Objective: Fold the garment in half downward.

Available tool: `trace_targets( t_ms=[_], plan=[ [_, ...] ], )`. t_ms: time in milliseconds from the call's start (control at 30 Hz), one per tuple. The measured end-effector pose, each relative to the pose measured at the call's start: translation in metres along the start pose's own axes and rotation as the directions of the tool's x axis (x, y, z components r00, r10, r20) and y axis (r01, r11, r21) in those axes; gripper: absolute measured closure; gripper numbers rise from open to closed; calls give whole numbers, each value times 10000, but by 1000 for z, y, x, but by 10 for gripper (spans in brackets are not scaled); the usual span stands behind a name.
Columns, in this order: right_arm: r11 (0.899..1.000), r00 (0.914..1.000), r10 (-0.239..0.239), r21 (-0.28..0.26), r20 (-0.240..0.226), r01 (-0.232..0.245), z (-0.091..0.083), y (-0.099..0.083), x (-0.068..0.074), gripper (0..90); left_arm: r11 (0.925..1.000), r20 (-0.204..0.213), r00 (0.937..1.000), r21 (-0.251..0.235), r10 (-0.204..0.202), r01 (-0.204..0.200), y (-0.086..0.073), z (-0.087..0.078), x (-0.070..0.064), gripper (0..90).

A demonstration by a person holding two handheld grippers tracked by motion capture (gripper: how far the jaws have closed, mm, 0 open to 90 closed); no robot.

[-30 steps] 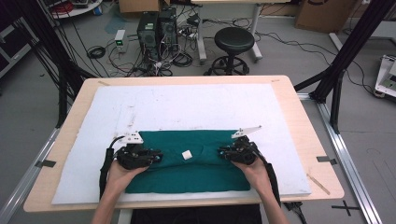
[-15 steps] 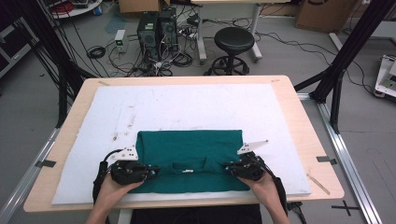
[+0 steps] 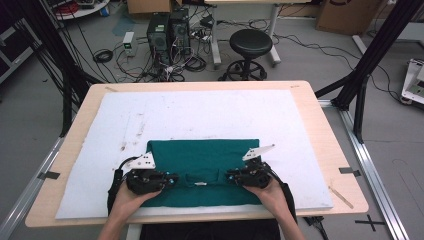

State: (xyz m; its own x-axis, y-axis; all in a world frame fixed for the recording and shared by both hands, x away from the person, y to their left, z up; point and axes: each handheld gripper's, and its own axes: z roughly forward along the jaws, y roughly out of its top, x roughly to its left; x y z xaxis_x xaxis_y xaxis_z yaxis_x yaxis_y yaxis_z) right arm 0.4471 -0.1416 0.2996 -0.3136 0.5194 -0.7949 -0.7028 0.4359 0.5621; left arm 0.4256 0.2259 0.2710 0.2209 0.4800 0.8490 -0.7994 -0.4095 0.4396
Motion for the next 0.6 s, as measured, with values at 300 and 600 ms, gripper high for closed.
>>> trace_targets(
  t_ms=[300,600],
  plan=[
    [9993,9984,-358,-131,-432,353,-16,-16,16,888,10000,816,9967,49,44,-48,-14,-12,-12,863],
    [9977,9961,-434,-552,-771,392,-31,-27,30,663,9985,599,9982,-544,33,-1,-14,-23,-20,649]
  ],
)
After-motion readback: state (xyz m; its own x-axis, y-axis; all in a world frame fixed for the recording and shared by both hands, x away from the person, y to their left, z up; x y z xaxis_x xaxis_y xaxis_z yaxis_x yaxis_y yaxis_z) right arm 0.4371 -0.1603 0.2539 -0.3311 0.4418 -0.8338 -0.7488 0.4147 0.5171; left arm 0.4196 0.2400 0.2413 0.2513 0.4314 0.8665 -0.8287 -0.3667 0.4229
